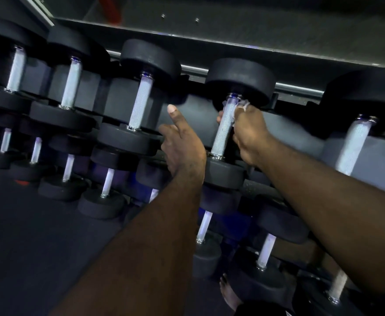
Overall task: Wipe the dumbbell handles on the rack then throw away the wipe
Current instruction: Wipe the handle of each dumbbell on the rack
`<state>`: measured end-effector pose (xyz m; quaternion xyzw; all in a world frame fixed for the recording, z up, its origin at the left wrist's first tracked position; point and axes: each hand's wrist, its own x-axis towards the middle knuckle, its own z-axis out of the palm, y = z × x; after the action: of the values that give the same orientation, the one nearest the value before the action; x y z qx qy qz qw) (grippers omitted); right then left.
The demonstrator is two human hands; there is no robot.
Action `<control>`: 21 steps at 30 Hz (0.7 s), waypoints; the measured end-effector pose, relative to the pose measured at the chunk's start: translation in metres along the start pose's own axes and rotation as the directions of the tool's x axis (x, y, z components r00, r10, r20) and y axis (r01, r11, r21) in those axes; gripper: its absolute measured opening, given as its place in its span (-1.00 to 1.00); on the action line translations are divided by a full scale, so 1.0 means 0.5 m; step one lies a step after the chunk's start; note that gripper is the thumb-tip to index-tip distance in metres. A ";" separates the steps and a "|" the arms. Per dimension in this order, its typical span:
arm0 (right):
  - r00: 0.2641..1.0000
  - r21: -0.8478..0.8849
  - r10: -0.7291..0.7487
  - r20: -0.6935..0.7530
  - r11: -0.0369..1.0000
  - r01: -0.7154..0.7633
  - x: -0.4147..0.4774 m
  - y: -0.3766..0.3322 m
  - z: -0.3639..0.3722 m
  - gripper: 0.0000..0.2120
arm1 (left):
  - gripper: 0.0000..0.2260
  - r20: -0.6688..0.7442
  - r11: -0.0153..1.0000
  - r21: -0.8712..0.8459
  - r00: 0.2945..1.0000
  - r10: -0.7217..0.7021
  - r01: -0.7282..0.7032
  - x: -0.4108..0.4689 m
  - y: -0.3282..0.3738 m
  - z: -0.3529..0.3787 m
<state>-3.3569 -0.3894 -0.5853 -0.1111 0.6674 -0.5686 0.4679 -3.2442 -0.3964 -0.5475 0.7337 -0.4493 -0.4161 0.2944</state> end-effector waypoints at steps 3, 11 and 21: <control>0.974 -0.600 -0.109 0.199 0.772 0.210 -0.052 0.029 -0.046 -0.74 | -0.37 -0.011 1.000 0.012 1.000 0.002 -0.001 -0.007 0.005 -0.003; 0.713 -0.740 -0.308 0.629 0.043 0.671 -0.081 0.028 -0.148 -0.39 | -0.36 -0.015 1.000 0.011 1.000 -0.001 0.001 -0.006 0.005 0.003; 0.472 -0.609 -0.477 0.742 -0.182 0.772 0.009 -0.070 -0.122 -0.74 | -0.37 -0.025 1.000 0.005 1.000 0.015 -0.014 -0.012 0.006 0.000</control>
<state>-3.4188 -0.3642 -0.5625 -0.7478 0.6371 -0.1846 0.0292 -3.2471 -0.3921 -0.5431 0.7364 -0.4519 -0.4034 0.3011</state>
